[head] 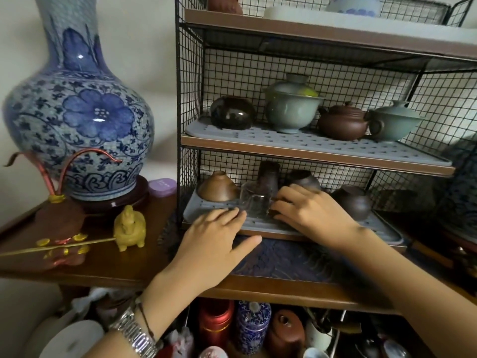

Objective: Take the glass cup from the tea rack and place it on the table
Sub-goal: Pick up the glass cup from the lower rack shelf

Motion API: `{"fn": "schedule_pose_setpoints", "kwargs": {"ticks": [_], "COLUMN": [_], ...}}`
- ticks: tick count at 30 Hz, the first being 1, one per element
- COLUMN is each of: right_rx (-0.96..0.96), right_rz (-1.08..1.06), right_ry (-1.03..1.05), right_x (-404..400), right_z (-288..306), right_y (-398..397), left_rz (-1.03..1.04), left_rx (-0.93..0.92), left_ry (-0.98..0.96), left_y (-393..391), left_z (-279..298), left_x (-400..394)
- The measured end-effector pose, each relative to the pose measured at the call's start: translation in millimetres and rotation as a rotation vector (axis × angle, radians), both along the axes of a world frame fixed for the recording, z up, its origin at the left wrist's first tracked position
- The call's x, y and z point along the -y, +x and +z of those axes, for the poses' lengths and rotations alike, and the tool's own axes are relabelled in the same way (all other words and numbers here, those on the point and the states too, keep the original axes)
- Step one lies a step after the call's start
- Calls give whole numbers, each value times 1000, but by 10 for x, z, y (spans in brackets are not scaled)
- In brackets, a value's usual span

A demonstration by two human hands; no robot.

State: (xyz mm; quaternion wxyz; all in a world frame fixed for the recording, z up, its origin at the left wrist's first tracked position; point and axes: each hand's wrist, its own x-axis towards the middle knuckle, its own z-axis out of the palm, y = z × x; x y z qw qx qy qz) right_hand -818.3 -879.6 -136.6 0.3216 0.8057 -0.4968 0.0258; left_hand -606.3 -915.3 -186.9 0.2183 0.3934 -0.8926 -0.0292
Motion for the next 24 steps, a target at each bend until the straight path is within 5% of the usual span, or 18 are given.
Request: {"fn": "schedule_pose_setpoints", "kwargs": {"ticks": [24], "right_rx": [79], "right_rz": [-148], "right_ry": [-29], "right_x": [-92], "right_z": [20], "right_y": [168], "left_rz": [-76], "left_rx": [-45], "left_ry": [-32], "left_y": [76], "left_z": [34], "left_x": [52]}}
